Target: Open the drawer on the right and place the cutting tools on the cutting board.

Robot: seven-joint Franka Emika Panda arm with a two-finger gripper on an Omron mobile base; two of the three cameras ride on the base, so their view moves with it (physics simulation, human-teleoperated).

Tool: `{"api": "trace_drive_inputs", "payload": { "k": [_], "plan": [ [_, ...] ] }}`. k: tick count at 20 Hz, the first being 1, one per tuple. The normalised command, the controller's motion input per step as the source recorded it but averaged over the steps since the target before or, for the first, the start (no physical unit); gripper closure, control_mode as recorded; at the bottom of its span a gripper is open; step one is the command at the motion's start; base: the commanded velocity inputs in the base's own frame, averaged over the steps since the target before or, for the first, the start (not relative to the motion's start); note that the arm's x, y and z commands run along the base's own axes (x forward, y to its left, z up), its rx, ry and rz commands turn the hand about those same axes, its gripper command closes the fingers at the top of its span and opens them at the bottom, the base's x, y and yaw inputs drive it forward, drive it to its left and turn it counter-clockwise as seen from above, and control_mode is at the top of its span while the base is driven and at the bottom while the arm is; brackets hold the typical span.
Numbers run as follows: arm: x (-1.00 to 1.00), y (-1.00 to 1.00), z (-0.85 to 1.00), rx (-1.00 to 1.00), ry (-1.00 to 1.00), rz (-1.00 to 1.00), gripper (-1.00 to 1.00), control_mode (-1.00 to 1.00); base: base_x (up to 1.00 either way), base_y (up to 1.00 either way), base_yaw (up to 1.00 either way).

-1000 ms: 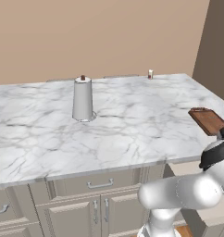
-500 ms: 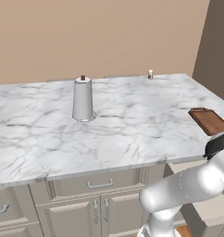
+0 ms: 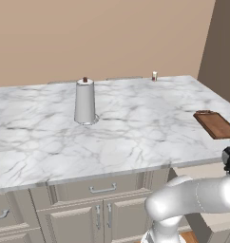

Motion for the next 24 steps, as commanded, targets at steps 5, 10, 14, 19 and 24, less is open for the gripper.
{"api": "trace_drive_inputs", "payload": {
  "k": [5,10,14,19,24],
  "plan": [
    [0.00,-0.06,-0.16,0.00,0.00,0.00,-1.00,-1.00,0.00,0.00,0.00],
    [0.00,0.00,-0.13,0.00,0.00,0.00,-1.00,-1.00,0.00,0.00,0.00],
    [0.00,0.00,-0.11,0.00,0.00,0.00,-1.00,-1.00,0.00,0.00,0.00],
    [0.00,0.00,-0.03,0.00,0.00,0.00,-1.00,-1.00,0.00,0.00,0.00],
    [0.03,-0.03,0.00,0.00,0.02,0.01,-1.00,-1.00,0.00,0.00,0.00]
  ]
}}
